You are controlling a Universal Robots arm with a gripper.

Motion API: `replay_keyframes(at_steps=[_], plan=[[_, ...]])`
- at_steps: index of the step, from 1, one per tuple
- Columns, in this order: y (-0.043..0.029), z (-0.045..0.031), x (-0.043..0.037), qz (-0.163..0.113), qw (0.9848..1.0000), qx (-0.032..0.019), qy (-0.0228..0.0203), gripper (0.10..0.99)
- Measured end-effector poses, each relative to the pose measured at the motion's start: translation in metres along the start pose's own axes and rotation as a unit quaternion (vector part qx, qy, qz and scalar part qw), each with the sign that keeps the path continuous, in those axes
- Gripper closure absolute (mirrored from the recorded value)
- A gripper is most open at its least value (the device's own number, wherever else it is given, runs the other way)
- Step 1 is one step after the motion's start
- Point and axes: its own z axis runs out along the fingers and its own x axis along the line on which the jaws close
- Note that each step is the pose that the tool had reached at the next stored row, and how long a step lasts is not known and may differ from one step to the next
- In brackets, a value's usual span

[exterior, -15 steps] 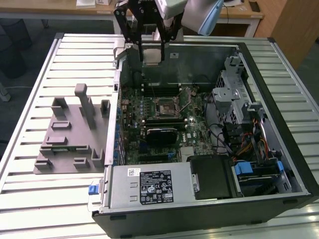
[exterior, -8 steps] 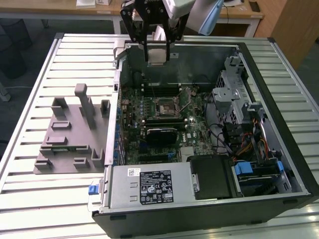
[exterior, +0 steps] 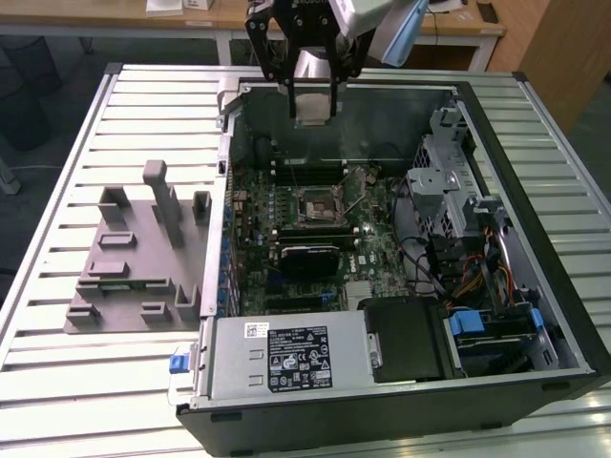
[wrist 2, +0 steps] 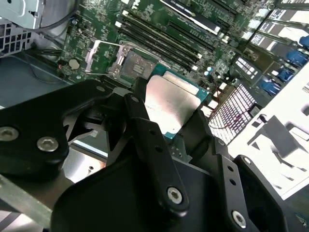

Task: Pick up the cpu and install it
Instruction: 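Pick up the cpu and move it towards the insertion slot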

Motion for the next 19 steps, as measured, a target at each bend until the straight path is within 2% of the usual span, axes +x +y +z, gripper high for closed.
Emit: replay_keyframes(at_steps=[5, 19], plan=[[0.0006, 0.0064, -0.0048, 0.000, 1.0000, 0.0000, 0.0000, 0.545], [0.0009, 0.0317, -0.0033, 0.000, 1.0000, 0.0024, -0.0001, 0.545]])
